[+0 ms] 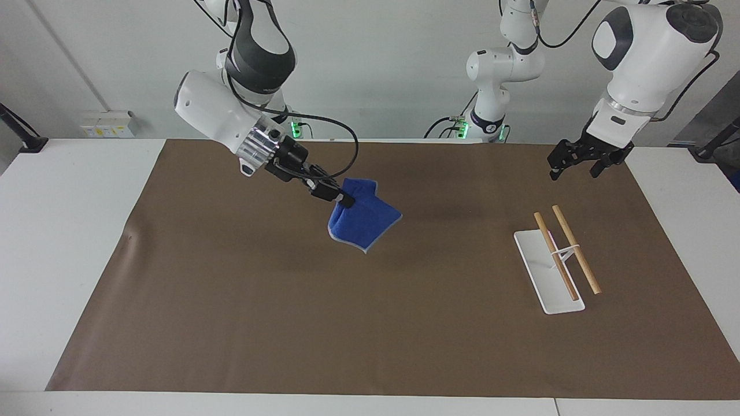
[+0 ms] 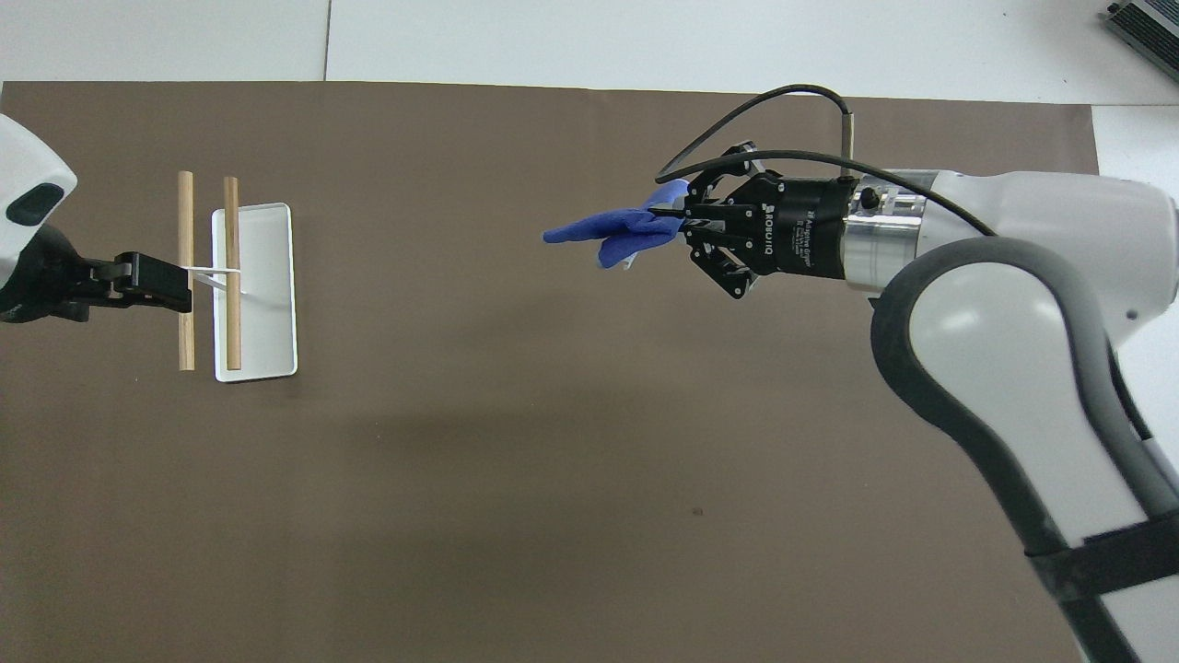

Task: Right arm passes towel to left arm to hang
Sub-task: 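Carry the towel with the right gripper while the left gripper approaches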

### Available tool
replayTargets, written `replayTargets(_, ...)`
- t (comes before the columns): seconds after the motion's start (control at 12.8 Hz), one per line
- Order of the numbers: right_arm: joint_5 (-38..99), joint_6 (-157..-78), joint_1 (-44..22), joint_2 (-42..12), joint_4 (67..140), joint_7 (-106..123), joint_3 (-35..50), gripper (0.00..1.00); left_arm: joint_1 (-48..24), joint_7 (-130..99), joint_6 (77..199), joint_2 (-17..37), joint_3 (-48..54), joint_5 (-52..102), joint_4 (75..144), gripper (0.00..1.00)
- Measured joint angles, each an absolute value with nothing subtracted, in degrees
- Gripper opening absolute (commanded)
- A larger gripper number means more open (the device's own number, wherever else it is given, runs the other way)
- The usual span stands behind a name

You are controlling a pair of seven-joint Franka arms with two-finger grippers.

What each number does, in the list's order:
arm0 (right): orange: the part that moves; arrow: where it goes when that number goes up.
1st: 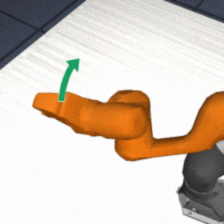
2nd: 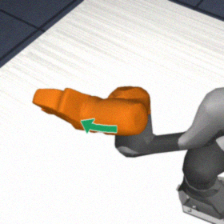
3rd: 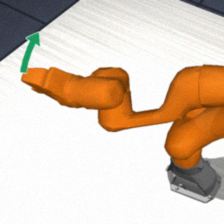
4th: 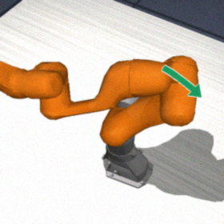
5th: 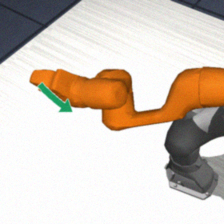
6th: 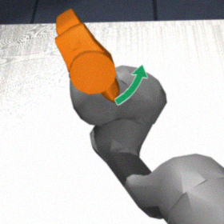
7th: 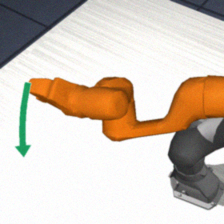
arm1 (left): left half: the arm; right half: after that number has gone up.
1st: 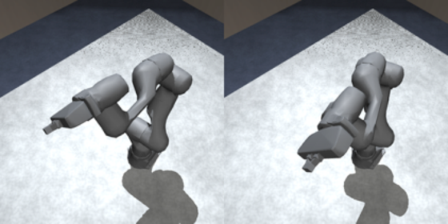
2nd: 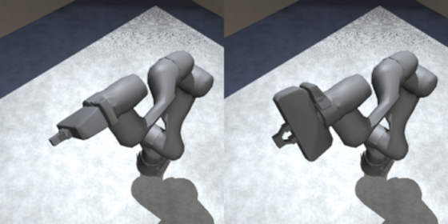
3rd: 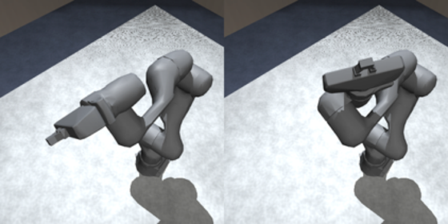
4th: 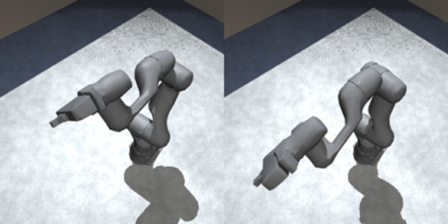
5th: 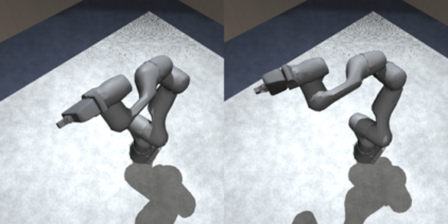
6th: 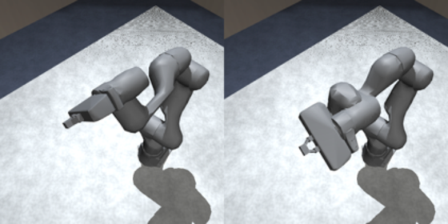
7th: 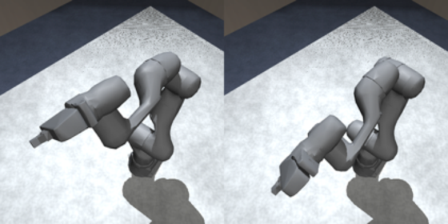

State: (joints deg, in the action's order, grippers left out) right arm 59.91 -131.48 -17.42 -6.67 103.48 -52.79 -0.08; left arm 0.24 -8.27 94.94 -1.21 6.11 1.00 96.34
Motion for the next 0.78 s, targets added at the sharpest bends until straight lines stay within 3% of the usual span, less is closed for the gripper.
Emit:
replayTargets(0.39,64.4,-143.2,-25.6,-7.9,104.4,-56.9,0.1,0.0,-0.3,-33.0,104.2,-1.4,13.3,5.8,97.7,1.0)
replayTargets(0.78,64.5,-144.2,-26.4,-8.5,104.6,-57.0,-0.1,0.0,0.5,-58.7,124.2,-1.8,19.0,9.0,104.3,1.0)
